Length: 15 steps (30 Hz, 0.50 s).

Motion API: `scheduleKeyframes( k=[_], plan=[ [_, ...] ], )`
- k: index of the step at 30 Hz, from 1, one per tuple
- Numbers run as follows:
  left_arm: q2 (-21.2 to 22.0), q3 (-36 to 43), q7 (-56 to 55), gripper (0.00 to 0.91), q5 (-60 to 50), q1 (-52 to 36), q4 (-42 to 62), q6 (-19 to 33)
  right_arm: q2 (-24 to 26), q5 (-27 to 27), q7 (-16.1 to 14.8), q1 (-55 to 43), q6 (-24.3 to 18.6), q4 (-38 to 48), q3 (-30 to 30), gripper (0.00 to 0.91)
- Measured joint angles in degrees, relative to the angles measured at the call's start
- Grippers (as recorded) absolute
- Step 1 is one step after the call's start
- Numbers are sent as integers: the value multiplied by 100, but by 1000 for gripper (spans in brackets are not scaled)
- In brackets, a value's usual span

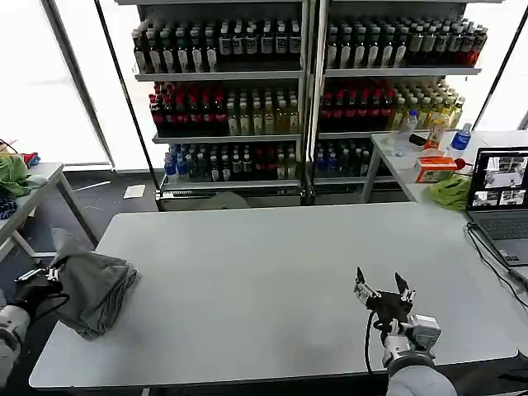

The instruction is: Fold and organize the clothes.

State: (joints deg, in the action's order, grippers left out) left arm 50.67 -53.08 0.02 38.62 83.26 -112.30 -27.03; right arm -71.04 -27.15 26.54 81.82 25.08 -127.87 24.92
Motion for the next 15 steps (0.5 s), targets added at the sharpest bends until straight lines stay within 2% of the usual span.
scheduleKeyframes(
  k=[8, 15],
  plan=[
    [292, 1572, -275, 0, -262, -222, -899, -157, -125, 116, 14, 34, 62, 33, 14, 907],
    [492, 2923, -371, 0, -533, -639, -974, -205, -235, 250, -17, 141, 90, 30, 44, 907]
  ],
)
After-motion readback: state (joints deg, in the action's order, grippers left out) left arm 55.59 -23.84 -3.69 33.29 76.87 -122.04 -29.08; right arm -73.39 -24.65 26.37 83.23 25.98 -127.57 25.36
